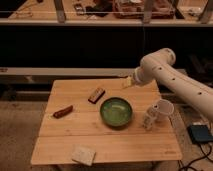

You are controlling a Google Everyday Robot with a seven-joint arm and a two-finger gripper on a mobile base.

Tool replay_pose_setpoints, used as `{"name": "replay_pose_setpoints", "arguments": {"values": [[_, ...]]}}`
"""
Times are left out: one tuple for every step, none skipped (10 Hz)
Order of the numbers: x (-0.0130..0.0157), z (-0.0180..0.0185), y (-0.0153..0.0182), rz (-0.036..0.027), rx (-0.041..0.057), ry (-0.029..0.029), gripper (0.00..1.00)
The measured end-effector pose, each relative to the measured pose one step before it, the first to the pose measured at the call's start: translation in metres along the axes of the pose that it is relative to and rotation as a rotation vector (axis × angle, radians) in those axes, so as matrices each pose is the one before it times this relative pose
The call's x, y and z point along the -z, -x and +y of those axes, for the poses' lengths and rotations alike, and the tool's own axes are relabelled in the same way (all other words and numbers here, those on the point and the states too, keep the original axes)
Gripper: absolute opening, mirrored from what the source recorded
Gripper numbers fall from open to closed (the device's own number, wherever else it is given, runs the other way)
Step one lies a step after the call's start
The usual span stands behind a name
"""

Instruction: Drag the ceramic bowl in a circle

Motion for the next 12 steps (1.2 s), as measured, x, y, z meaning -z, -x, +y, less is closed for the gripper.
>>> {"name": "replay_pose_setpoints", "arguments": {"values": [[-0.01919, 0.00034, 0.00724, -0.02946, 0.00885, -0.00128, 0.65], [-0.0159, -0.00018, 0.00464, -0.02254, 0.01248, -0.00202, 0.65], [-0.01417, -0.00027, 0.0032, -0.01808, 0.01645, -0.00496, 0.65], [-0.01732, -0.00232, 0.00106, -0.01798, 0.02839, -0.02211, 0.65], [-0.01074, -0.00292, 0.00088, -0.01352, 0.01838, -0.02142, 0.65], [-0.00908, -0.00335, 0.00082, -0.01697, 0.02219, -0.02914, 0.65], [-0.00956, -0.00076, 0.00462, -0.02711, 0.02425, -0.02898, 0.65], [-0.00779, 0.00182, 0.00421, -0.0204, 0.01033, -0.01495, 0.65], [-0.00773, 0.00375, 0.00366, -0.0181, 0.00327, -0.01079, 0.65], [-0.01106, 0.00886, 0.00556, -0.02177, -0.00502, -0.00885, 0.65], [-0.00971, 0.01107, 0.00452, -0.01625, -0.0096, -0.00654, 0.65], [-0.00557, 0.00486, 0.00172, -0.00964, -0.00314, -0.0037, 0.65]]}}
